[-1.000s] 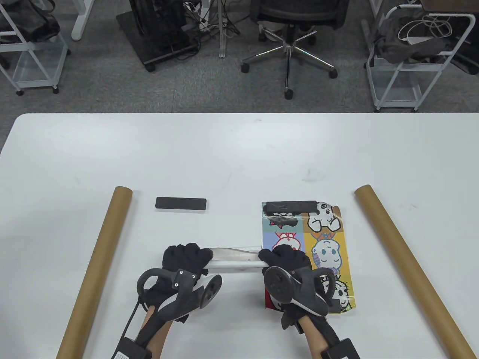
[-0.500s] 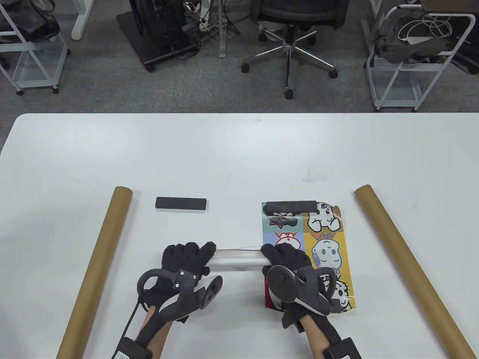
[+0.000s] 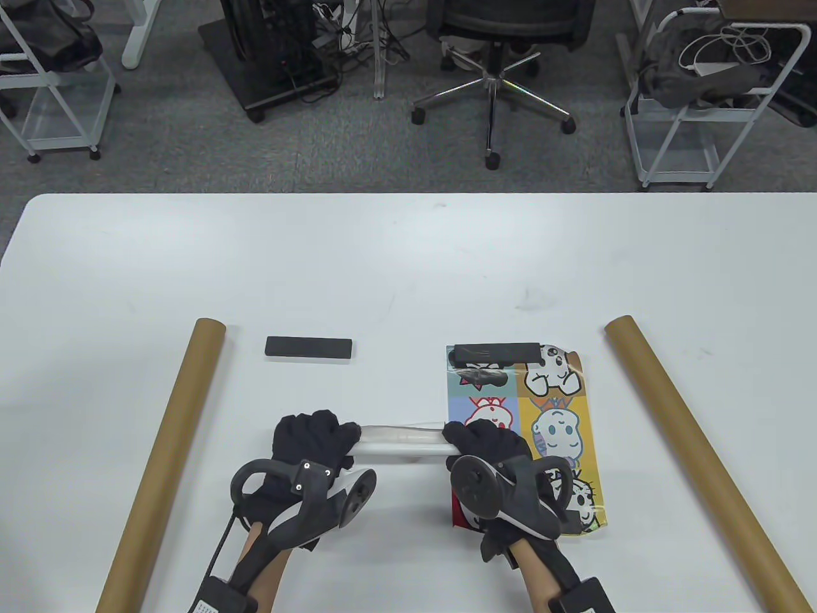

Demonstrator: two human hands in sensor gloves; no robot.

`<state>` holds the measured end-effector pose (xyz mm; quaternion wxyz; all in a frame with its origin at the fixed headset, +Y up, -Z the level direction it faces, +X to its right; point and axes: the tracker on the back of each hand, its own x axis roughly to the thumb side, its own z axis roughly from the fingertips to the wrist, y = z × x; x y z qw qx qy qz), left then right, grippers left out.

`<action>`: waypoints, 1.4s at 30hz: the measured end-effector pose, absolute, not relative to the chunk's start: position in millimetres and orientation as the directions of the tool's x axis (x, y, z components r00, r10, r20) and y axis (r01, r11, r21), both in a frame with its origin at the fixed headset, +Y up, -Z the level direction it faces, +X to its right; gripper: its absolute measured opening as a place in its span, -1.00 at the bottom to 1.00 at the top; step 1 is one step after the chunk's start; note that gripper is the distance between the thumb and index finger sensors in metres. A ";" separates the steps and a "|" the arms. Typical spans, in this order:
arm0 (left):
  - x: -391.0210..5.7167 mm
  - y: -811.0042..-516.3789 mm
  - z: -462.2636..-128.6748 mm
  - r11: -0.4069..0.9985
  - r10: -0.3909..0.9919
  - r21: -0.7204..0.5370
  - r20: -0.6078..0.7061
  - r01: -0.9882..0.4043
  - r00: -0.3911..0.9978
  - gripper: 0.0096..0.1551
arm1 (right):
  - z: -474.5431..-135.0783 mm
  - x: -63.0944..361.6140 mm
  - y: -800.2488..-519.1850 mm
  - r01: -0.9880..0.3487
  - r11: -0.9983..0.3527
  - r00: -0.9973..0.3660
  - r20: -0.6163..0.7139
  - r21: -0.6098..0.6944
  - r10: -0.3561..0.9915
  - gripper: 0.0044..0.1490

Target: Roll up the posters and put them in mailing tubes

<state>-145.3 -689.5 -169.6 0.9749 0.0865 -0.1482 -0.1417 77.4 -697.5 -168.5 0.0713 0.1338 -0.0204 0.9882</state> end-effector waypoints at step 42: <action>-142.9 -689.7 -171.0 0.956 -0.276 0.165 0.222 0.243 0.935 -0.42 | -169.0 74.4 -698.8 -0.133 -0.991 -0.960 0.248 -0.007 0.127 -0.29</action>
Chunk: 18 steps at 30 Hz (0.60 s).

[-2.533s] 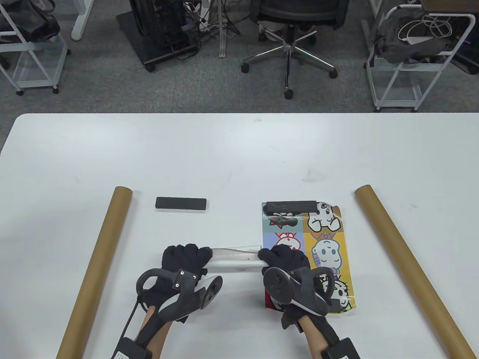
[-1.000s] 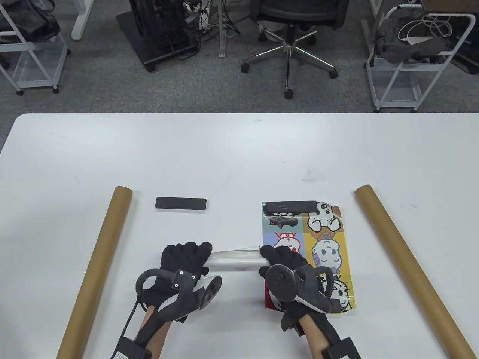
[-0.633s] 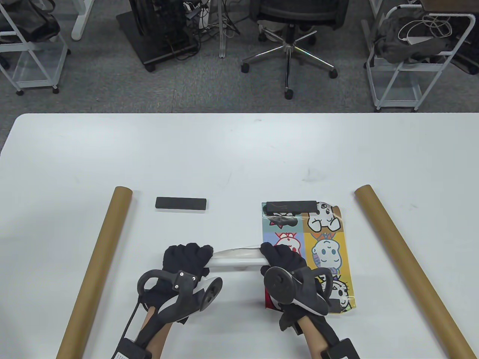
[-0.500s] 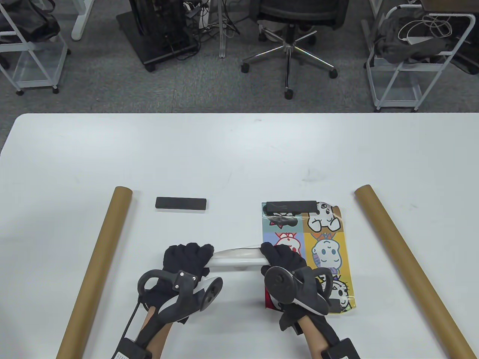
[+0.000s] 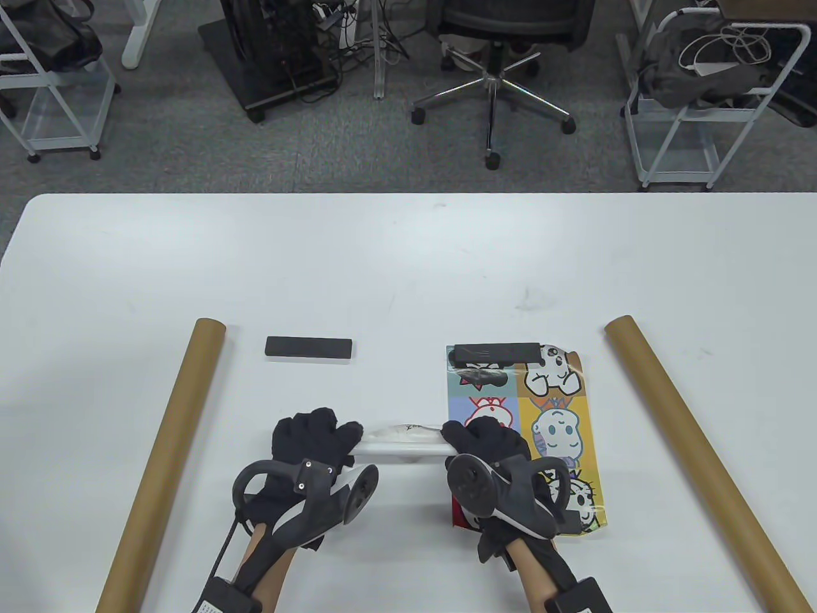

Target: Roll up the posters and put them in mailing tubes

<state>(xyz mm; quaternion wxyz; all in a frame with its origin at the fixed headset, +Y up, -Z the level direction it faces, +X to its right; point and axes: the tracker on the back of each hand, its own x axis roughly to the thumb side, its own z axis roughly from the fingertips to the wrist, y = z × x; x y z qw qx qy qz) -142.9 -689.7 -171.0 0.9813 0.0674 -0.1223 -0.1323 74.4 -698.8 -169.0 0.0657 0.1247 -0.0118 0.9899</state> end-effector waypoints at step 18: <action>-137.1 -691.7 -170.8 0.937 -0.333 0.197 0.247 0.290 0.910 -0.34 | -169.9 75.8 -700.0 -0.152 -0.988 -0.956 0.256 -0.018 0.142 -0.30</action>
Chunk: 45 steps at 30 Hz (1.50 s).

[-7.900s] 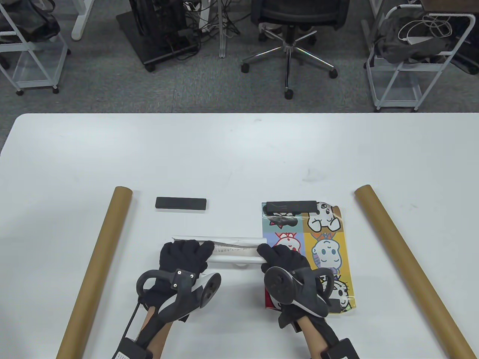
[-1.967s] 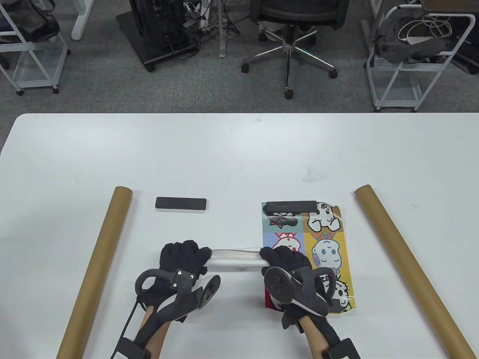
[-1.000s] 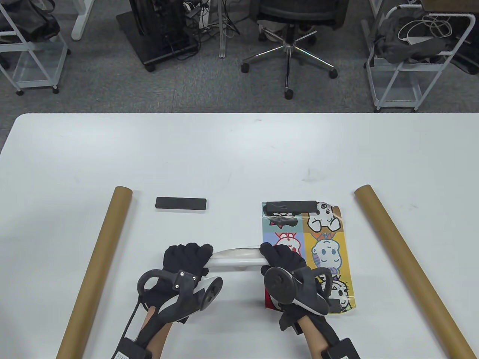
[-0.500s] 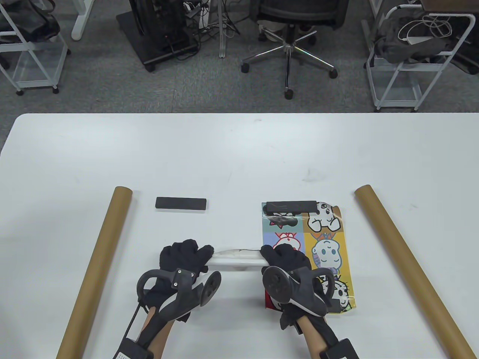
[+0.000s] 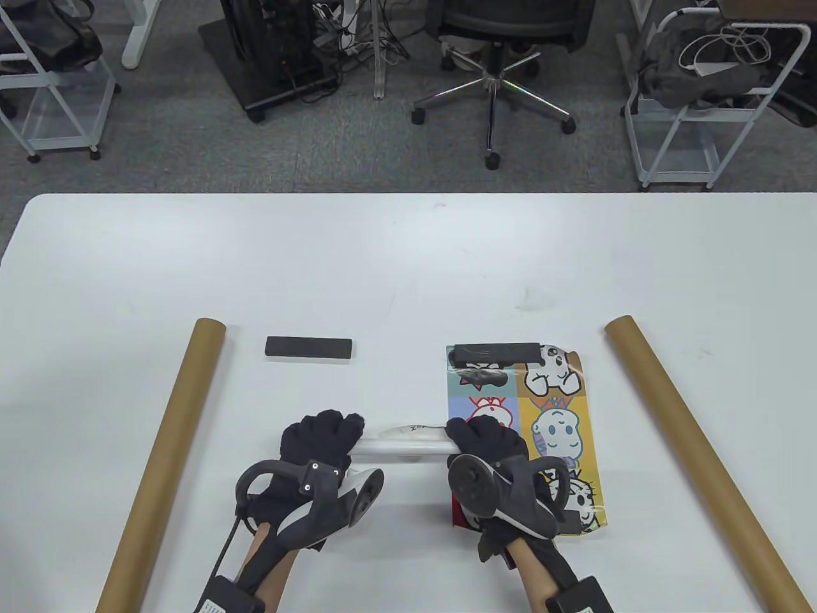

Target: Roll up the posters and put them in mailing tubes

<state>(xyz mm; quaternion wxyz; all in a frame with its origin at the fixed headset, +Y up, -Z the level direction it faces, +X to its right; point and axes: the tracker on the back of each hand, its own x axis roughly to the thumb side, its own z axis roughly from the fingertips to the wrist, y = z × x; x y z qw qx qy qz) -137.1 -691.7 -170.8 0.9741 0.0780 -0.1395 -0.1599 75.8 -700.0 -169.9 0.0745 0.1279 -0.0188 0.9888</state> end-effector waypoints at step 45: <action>-138.8 -692.3 -169.0 0.945 -0.316 0.188 0.300 0.269 0.900 -0.37 | -167.6 72.3 -701.1 -0.180 -0.984 -0.935 0.306 0.020 0.177 -0.31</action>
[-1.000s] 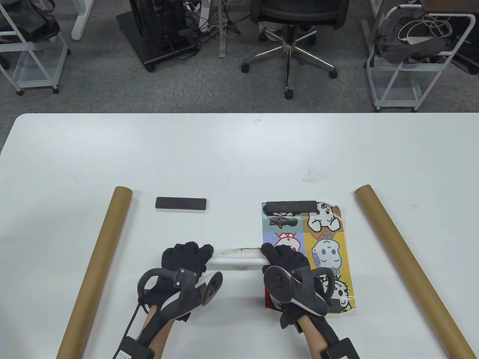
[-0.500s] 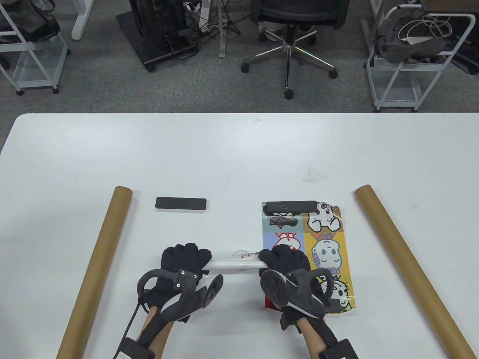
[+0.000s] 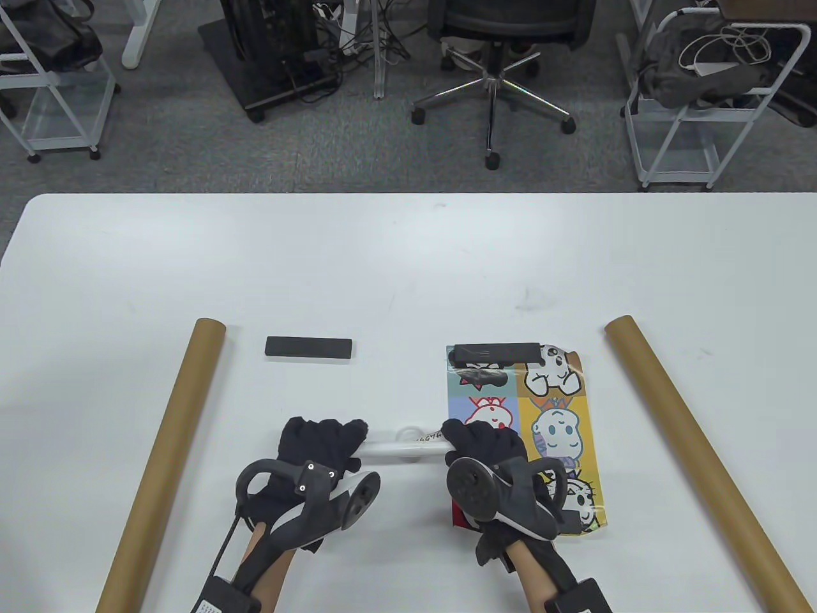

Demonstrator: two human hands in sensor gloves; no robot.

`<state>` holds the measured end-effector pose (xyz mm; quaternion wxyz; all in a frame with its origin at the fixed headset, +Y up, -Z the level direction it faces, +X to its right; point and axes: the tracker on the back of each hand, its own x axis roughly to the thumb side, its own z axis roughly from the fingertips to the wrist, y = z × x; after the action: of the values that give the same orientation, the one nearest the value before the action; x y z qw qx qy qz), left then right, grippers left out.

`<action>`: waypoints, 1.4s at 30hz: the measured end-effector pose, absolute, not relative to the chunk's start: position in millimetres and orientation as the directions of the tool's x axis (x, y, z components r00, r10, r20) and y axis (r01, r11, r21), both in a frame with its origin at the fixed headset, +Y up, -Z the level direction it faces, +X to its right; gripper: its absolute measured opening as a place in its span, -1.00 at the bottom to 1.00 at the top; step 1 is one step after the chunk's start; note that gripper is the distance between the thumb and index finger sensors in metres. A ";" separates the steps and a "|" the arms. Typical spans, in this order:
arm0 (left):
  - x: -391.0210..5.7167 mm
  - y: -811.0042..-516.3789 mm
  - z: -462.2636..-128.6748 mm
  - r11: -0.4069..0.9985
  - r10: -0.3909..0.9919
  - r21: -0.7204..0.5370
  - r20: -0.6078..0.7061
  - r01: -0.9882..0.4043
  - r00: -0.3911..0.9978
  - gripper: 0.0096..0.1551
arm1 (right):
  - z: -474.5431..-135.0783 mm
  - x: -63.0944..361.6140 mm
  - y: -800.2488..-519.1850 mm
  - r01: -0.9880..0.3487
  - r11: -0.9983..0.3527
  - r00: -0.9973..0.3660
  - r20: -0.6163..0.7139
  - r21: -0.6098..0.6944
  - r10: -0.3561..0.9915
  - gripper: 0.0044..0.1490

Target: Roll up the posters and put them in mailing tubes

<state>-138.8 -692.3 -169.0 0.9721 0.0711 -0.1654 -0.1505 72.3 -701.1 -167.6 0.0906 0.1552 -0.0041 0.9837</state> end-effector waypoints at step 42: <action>-136.1 -689.5 -165.9 0.955 -0.266 0.217 0.328 0.202 0.907 -0.37 | -166.6 70.3 -701.9 -0.115 -0.993 -0.951 0.291 -0.032 0.100 -0.29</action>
<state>-136.1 -689.5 -165.9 0.9723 0.0894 -0.1796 -0.1202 70.3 -701.9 -166.6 0.0544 0.1460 -0.0244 0.9875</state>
